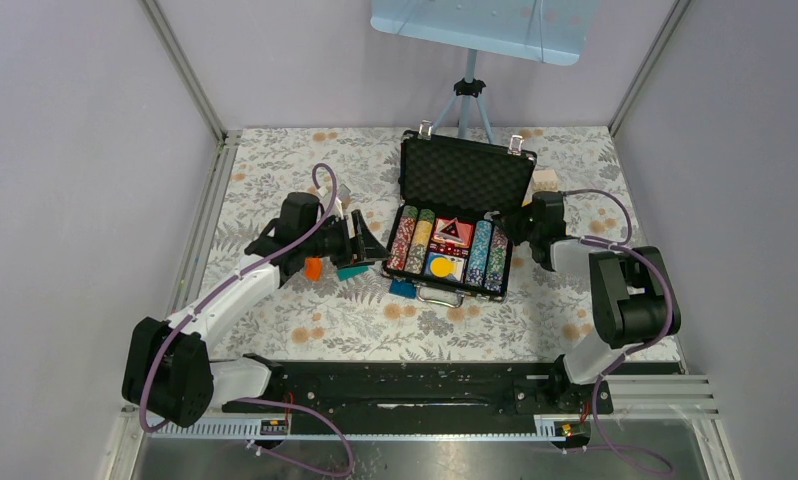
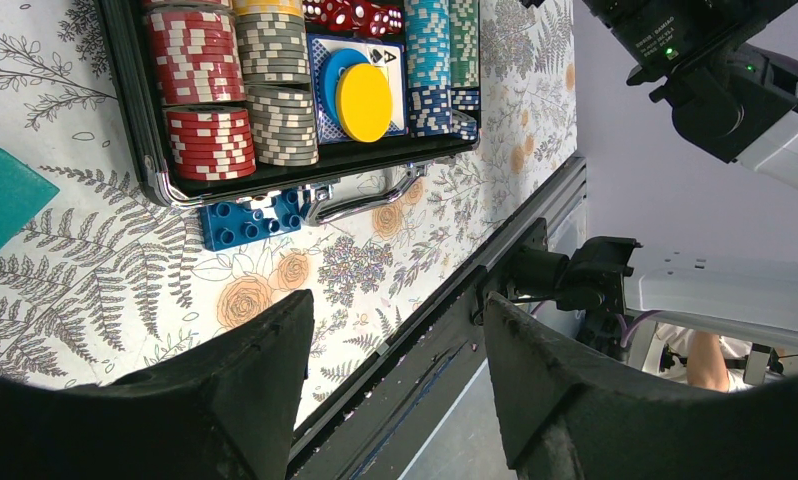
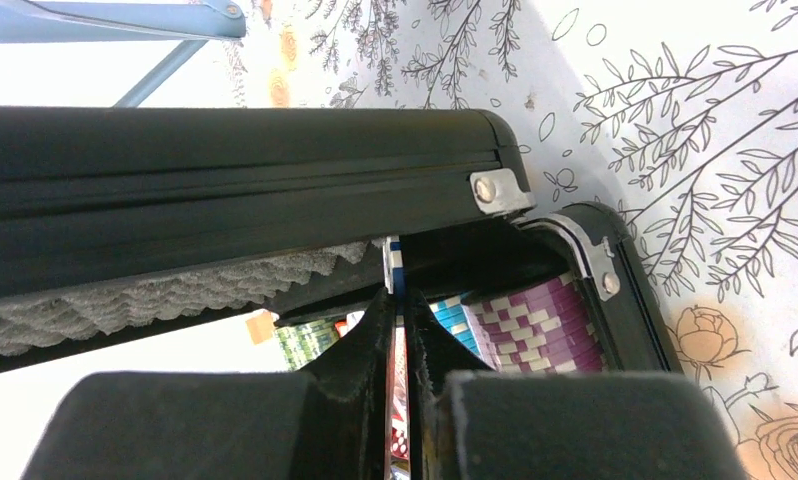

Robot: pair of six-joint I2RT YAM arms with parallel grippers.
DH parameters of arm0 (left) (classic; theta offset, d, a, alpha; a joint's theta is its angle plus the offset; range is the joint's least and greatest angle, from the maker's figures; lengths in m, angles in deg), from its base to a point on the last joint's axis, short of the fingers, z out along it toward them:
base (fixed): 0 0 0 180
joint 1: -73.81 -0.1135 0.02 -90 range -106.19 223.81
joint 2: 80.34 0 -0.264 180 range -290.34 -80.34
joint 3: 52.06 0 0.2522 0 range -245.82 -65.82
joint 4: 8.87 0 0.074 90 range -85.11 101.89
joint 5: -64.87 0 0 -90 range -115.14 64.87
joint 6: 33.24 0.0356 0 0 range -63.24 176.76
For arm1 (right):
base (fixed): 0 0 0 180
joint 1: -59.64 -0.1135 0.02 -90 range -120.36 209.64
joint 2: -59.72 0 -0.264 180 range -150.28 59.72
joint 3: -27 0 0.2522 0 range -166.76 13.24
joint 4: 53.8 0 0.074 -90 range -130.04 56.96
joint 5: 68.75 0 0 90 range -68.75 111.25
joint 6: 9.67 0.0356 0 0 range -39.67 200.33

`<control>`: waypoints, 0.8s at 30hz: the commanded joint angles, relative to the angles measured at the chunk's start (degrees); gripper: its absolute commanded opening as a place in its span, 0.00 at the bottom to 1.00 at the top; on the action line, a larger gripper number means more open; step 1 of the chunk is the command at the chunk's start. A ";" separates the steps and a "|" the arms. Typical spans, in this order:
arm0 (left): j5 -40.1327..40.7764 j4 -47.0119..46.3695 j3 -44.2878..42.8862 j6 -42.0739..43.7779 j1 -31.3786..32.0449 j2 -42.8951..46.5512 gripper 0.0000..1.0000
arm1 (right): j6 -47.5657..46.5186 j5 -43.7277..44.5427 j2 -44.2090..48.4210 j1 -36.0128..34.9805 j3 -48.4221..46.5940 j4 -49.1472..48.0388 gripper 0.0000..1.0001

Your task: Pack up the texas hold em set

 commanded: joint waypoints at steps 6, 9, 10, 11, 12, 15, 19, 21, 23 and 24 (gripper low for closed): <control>-0.73 -1.60 -0.25 -0.11 -0.29 0.35 0.63 | -2.26 3.26 6.75 0.32 4.18 -6.31 0.01; -0.57 -1.45 -0.62 0.06 -0.27 0.11 0.63 | -3.01 3.48 9.22 0.78 5.81 -6.43 0.00; -0.58 -1.39 -0.65 0.14 -0.29 0.00 0.63 | -2.94 3.46 10.01 1.09 6.36 -6.48 0.00; -0.65 -1.33 -0.85 0.22 -0.26 -0.17 0.63 | -2.86 3.39 11.02 1.40 7.05 -6.56 0.00; -0.69 -1.36 -1.01 0.28 -0.28 -0.41 0.63 | -2.96 3.30 11.95 1.65 7.75 -6.57 0.00; -0.52 -1.11 -1.40 0.65 -0.26 -0.55 0.63 | -4.23 3.11 15.36 2.43 9.57 -5.41 0.00; -0.21 -0.23 -2.36 1.64 -0.50 -0.99 0.63 | -12.10 0.03 20.32 2.71 8.01 1.54 0.00; -0.06 0.71 -3.35 2.53 -0.94 -1.23 0.63 | -17.52 -3.68 22.50 2.74 6.09 6.19 0.00; 0.13 1.99 -4.57 3.70 -1.52 -1.33 0.62 | -22.63 -6.74 25.38 2.69 4.17 11.70 0.00; 0.30 2.71 -5.28 4.35 -1.90 -1.26 0.63 | -25.66 -7.92 26.85 2.65 3.18 14.83 0.00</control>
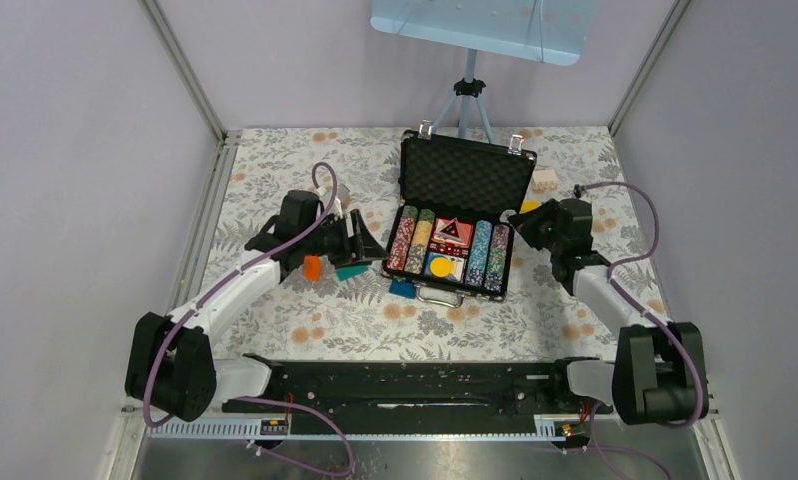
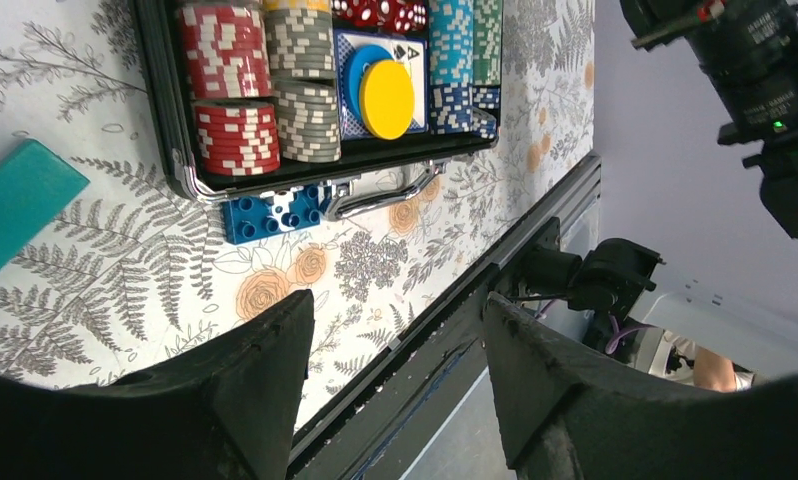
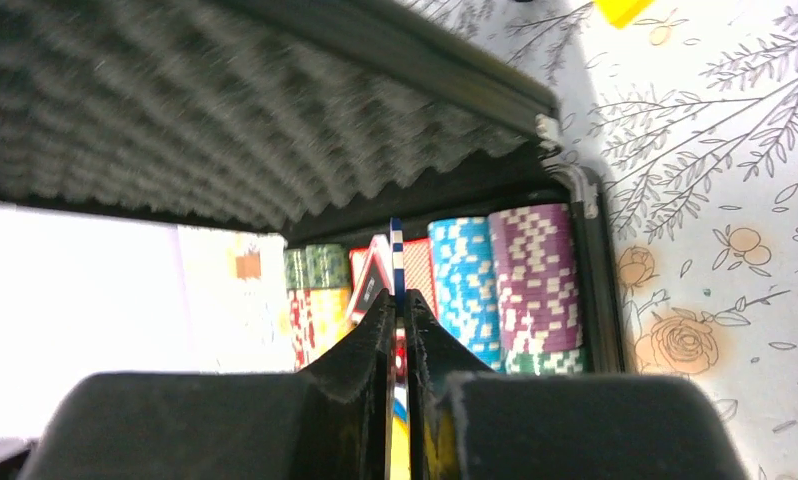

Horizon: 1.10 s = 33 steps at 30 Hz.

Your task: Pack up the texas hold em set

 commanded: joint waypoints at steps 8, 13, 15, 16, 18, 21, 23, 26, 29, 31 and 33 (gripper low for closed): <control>0.71 6.05 -10.40 7.16 -4.96 -0.68 0.62 | -41.48 -15.43 11.15 0.05 -9.73 27.54 0.01; 2.63 6.83 -9.79 8.61 -5.36 -0.71 0.61 | -58.05 -24.85 9.04 0.05 -9.73 30.50 0.01; 2.80 5.69 -8.23 8.16 -5.35 -0.15 0.61 | -66.02 -27.13 8.29 0.05 -8.54 30.74 0.00; 2.60 5.04 -7.50 7.93 -5.35 0.16 0.60 | -69.66 -28.11 7.78 0.05 -8.35 30.78 0.00; 2.25 4.29 -6.76 7.62 -5.35 0.77 0.60 | -79.11 -32.76 6.23 0.05 -10.22 34.66 0.00; 2.62 4.35 -6.64 7.93 -5.31 1.87 0.60 | -85.47 -39.77 4.37 -0.10 -13.92 41.11 0.00; 3.38 4.92 -6.88 8.47 -5.36 2.62 0.60 | -89.77 -41.55 4.07 -0.41 -14.99 44.25 0.00; 3.94 5.18 -6.61 8.83 -5.33 3.43 0.60 | -96.41 -40.55 3.00 -0.77 -17.27 50.16 0.00; 3.69 5.08 -6.47 8.67 -5.33 3.46 0.60 | -99.77 -36.68 1.91 -1.36 -18.32 52.76 0.00; 3.34 5.01 -6.43 8.54 -5.32 3.29 0.60 | -103.94 -35.47 1.63 -1.57 -18.21 54.56 0.00; 3.36 4.97 -6.34 8.56 -5.36 3.26 0.60 | -108.05 -34.45 1.46 -1.75 -17.86 55.86 0.00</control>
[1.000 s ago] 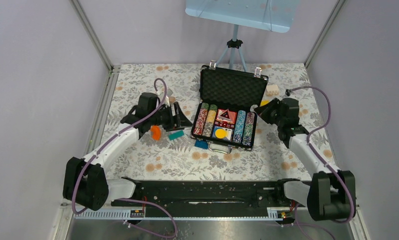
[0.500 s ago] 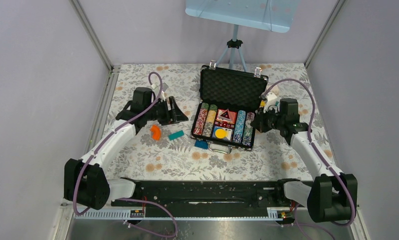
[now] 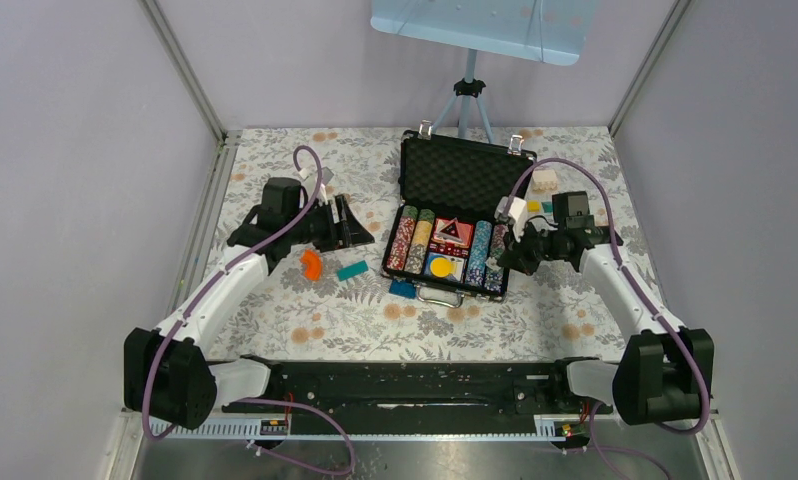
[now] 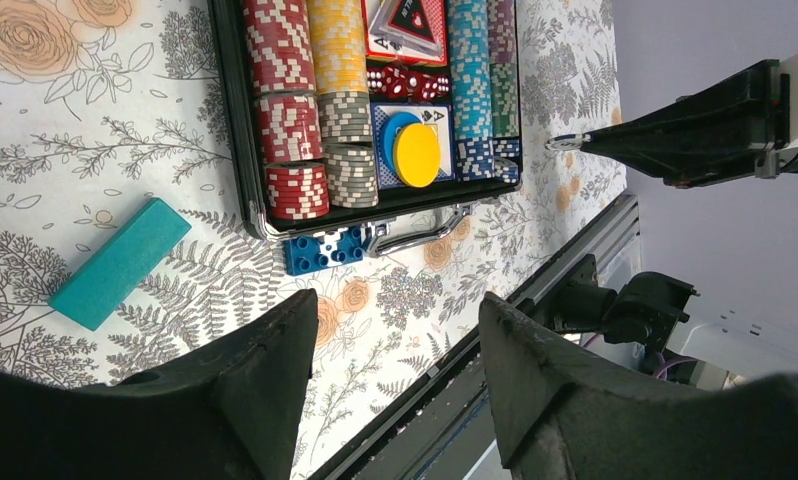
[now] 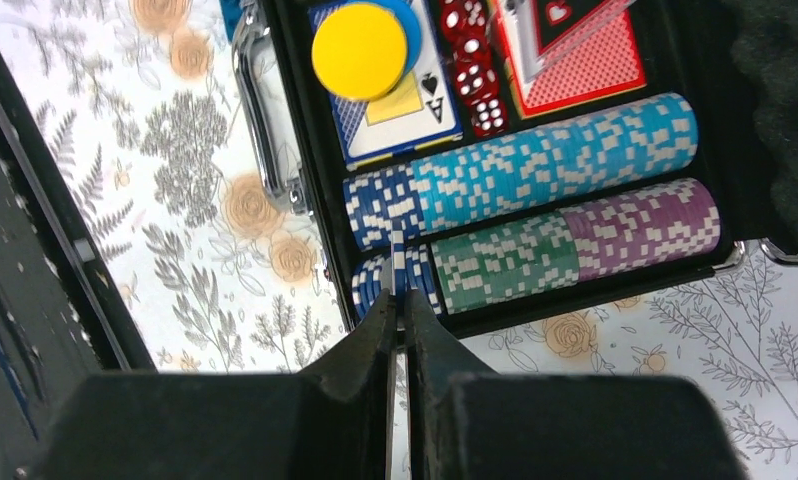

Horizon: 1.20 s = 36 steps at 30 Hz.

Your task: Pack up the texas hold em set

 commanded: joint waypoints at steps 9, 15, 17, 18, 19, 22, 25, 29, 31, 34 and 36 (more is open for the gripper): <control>0.65 -1.70 0.24 0.82 -0.15 1.06 0.60 | -22.49 6.30 -2.04 -3.16 -1.58 8.41 0.00; 0.61 -1.75 0.33 0.76 -0.19 1.02 0.60 | -25.15 8.83 -3.42 -4.42 -2.14 8.36 0.00; 0.68 -1.79 0.25 0.80 -0.19 0.97 0.60 | -25.75 9.37 -3.97 -4.71 -2.48 8.29 0.00; 0.74 -1.77 0.24 0.76 -0.15 0.98 0.60 | -25.95 9.49 -4.33 -4.86 -2.56 8.35 0.00; 0.67 -1.77 0.24 0.80 -0.19 1.02 0.60 | -26.17 9.51 -4.62 -4.97 -2.72 8.35 0.00; 0.82 -1.75 0.28 0.81 -0.15 0.99 0.60 | -26.43 9.99 -5.61 -5.51 -3.07 8.28 0.00; 0.79 -1.75 0.33 0.76 -0.16 0.99 0.60 | -26.50 12.09 -6.20 -6.45 -2.62 6.84 0.00; 0.69 -1.75 0.33 0.75 -0.20 0.94 0.60 | -26.51 12.93 -7.04 -7.06 -2.38 5.90 0.00; 0.69 -1.80 0.32 0.78 -0.19 0.98 0.60 | -26.54 13.85 -7.56 -7.42 -2.40 5.78 0.00; 0.74 -1.75 0.30 0.81 -0.15 0.98 0.60 | -26.48 15.12 -7.92 -7.93 -2.32 5.60 0.00; 0.69 -1.74 0.28 0.76 -0.17 0.98 0.60 | -26.46 15.27 -7.92 -8.10 -2.16 5.55 0.00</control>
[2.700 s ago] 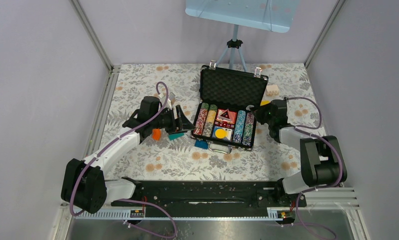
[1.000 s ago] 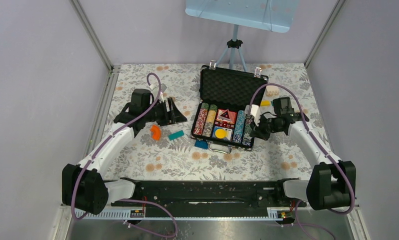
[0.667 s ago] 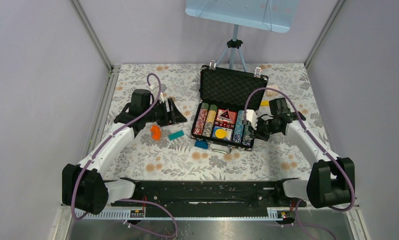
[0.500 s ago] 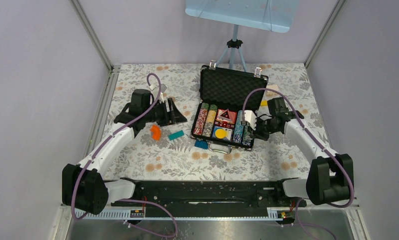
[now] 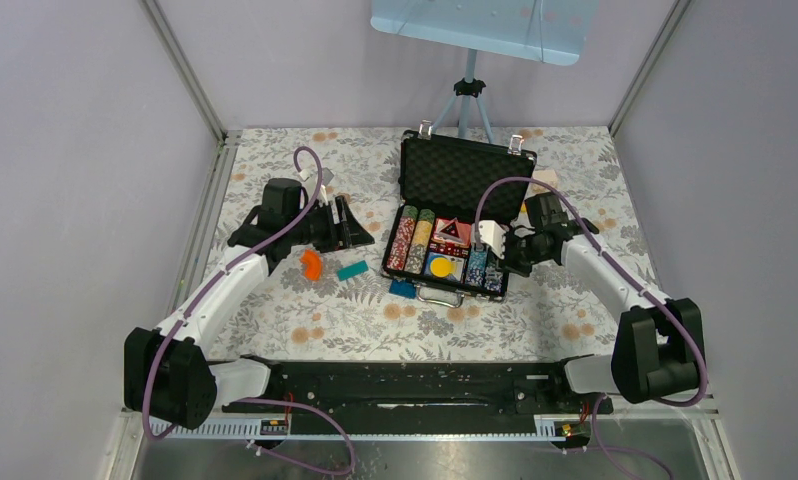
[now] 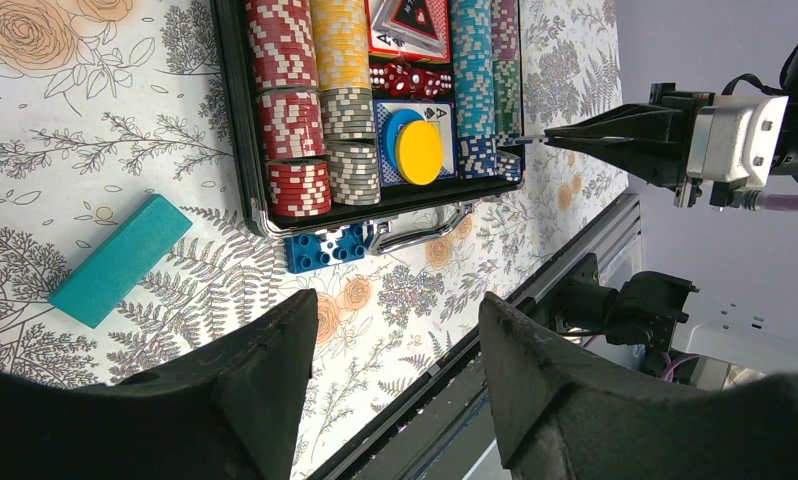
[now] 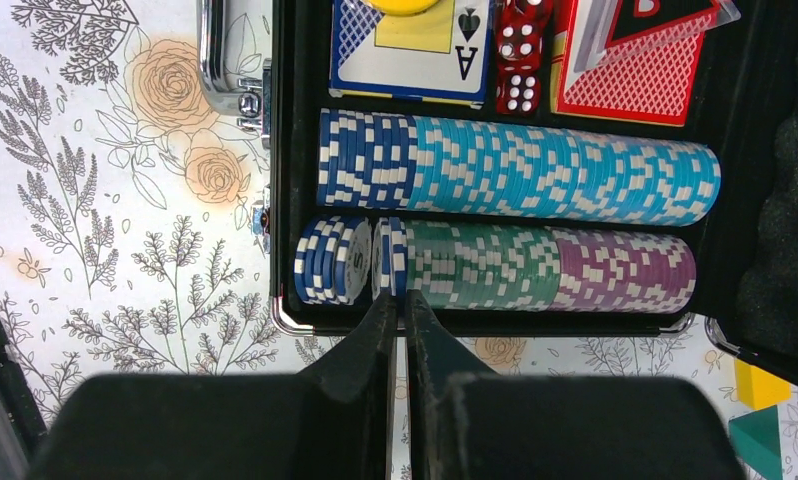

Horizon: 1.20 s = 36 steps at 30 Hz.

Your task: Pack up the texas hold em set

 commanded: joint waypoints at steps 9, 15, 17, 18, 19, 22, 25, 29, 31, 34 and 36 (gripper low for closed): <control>0.54 -1.94 -0.05 0.71 -0.19 0.91 0.60 | -1.34 5.23 -0.45 -1.38 -0.16 0.58 0.00; 0.60 -1.92 -0.05 0.73 -0.15 1.02 0.60 | 0.76 2.76 5.20 -1.44 0.54 -2.11 0.00; 0.59 -1.82 0.04 0.78 -0.15 1.14 0.60 | 1.04 2.13 6.88 -1.40 0.55 -1.47 0.00; 0.64 -1.84 0.01 0.76 -0.19 1.22 0.60 | 0.89 1.84 7.61 -1.39 0.47 -0.68 0.00; 0.60 -1.84 0.02 0.80 -0.22 1.31 0.60 | 0.70 1.56 8.16 -1.40 0.31 0.27 0.00; 0.60 -1.83 0.13 0.76 -0.20 1.41 0.60 | 0.07 0.94 9.22 -1.38 -0.14 3.65 0.00; 0.43 -1.92 0.13 0.68 -0.15 1.32 0.60 | -1.01 0.60 8.31 -1.37 -0.79 6.87 0.00; 0.38 -1.92 0.21 0.77 -0.15 1.42 0.60 | -1.45 0.67 6.71 -1.51 -0.45 7.58 0.00; 0.48 -1.92 0.22 0.79 -0.15 1.42 0.60 | -1.44 1.19 5.73 -1.62 -0.52 7.36 0.00; 0.48 -1.91 0.22 0.77 -0.15 1.32 0.60 | -1.36 2.32 4.59 -1.73 -0.33 6.25 0.00; 0.50 -1.91 0.22 0.74 -0.20 1.34 0.60 | -1.30 2.82 3.98 -1.73 -0.15 5.26 0.00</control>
